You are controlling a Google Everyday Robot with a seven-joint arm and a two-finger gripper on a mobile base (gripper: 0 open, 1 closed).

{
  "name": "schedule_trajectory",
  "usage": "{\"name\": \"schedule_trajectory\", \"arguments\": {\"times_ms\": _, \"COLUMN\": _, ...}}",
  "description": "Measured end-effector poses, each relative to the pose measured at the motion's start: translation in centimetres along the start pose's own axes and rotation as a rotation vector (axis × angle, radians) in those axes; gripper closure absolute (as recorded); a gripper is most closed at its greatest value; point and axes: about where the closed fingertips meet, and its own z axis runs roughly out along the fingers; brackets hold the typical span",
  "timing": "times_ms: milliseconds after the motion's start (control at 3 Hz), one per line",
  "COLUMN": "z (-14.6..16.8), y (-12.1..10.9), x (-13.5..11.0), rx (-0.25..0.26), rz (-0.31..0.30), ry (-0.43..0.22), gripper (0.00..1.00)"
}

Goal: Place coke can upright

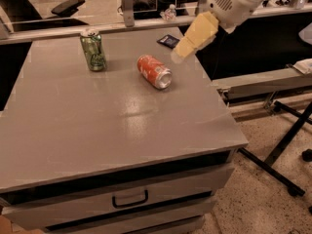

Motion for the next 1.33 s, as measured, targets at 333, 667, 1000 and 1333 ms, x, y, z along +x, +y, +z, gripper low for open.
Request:
{"name": "schedule_trajectory", "arguments": {"times_ms": 333, "z": -0.2, "y": 1.5, "x": -2.8, "rx": 0.034, "rz": 0.054, "ry": 0.035, "gripper": 0.00}}
{"name": "schedule_trajectory", "arguments": {"times_ms": 667, "z": -0.4, "y": 4.4, "x": -6.4, "rx": 0.007, "rz": 0.092, "ry": 0.039, "gripper": 0.00}}
{"name": "schedule_trajectory", "arguments": {"times_ms": 1000, "z": 3.7, "y": 7.9, "x": -11.3, "rx": -0.081, "rz": 0.092, "ry": 0.037, "gripper": 0.00}}
{"name": "schedule_trajectory", "arguments": {"times_ms": 1333, "z": 3.7, "y": 7.9, "x": -11.3, "rx": -0.081, "rz": 0.092, "ry": 0.037, "gripper": 0.00}}
